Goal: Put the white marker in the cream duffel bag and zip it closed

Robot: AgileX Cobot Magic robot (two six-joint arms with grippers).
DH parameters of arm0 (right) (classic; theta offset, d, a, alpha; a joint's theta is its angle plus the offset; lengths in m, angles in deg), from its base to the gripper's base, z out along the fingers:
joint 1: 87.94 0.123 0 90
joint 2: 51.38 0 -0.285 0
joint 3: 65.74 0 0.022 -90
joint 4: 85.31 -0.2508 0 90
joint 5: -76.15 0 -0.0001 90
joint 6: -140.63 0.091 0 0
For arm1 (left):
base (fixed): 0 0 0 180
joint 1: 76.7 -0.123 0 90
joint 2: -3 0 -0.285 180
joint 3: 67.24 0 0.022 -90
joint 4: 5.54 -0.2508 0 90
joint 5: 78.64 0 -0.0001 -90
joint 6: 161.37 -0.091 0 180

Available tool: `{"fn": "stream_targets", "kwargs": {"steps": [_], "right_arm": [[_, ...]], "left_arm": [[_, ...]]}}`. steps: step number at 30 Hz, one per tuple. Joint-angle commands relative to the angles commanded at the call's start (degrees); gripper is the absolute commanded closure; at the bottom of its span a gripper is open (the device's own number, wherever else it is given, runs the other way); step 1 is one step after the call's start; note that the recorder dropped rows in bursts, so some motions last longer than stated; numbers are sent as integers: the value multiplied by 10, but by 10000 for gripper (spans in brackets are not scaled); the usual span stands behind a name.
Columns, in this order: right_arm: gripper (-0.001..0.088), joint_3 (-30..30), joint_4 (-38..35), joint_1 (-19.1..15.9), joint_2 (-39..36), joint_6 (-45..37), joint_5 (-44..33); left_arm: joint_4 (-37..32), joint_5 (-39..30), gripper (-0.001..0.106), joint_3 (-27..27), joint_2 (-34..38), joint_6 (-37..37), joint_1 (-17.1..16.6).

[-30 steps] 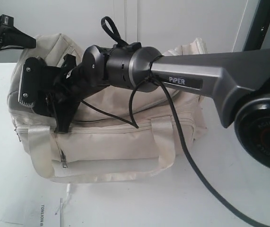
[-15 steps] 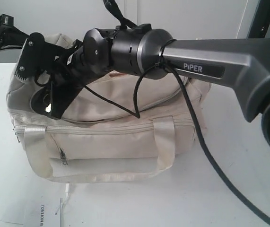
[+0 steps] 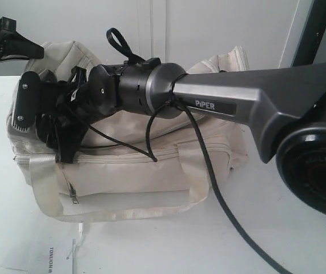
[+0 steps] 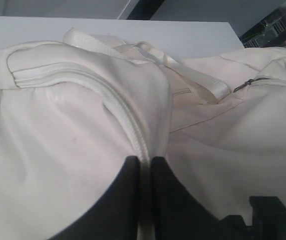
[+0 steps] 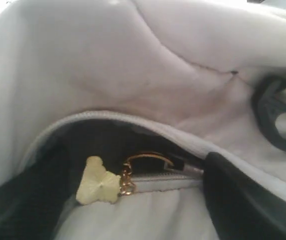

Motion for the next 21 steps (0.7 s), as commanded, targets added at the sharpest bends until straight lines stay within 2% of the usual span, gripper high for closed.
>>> {"fn": "stream_targets", "kwargs": {"steps": [3, 6, 8, 9, 11, 12, 21], "right_arm": [[182, 0, 11, 0, -10, 0, 28], [315, 0, 11, 0, -20, 0, 47], [465, 0, 14, 0, -26, 0, 47], [612, 0, 19, -1, -27, 0, 47], [841, 0, 19, -1, -27, 20, 47], [866, 0, 19, -1, -24, 43, 45], [868, 0, 21, -1, 37, 162, -51]], "left_arm": [[0, -1, 1043, 0, 0, 8, 0], [1, -5, 1043, 0, 0, 12, 0], [1, -10, 1043, 0, 0, 12, 0], [1, -10, 1043, 0, 0, 12, 0], [1, -11, 1043, 0, 0, 12, 0], [1, -11, 1043, 0, 0, 12, 0], [0, -11, 1043, 0, 0, 11, 0]]}}
